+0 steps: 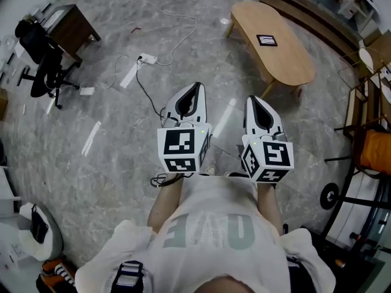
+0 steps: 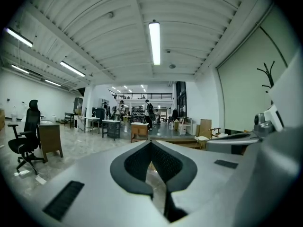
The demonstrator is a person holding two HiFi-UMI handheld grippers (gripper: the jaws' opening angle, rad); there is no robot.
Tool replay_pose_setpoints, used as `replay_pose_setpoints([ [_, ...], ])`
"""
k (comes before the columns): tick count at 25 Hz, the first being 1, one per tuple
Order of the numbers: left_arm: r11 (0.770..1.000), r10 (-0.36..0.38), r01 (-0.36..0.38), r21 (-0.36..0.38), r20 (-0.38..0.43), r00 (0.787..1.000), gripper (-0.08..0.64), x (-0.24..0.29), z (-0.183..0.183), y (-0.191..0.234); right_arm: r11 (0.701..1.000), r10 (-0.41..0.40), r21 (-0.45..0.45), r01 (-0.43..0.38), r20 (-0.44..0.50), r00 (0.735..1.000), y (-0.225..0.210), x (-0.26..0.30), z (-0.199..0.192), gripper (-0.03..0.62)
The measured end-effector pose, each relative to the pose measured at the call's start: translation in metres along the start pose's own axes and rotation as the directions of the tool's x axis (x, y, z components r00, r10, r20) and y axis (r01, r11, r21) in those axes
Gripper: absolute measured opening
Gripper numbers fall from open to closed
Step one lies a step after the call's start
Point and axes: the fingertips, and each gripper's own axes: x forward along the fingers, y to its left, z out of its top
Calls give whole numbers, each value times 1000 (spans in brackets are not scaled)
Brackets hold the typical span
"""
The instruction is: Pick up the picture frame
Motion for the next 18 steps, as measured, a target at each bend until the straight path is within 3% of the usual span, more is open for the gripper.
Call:
replay_pose_setpoints([
  [8, 999, -2, 1, -41, -12, 1000, -2, 21, -14, 17, 1000, -14, -29, 13, -36, 999, -3, 9, -18, 5],
  [18, 1000, -24, 24, 12, 6, 1000, -2, 70, -2, 16, 1000, -27, 4, 27, 28, 999, -37, 45, -3, 5],
])
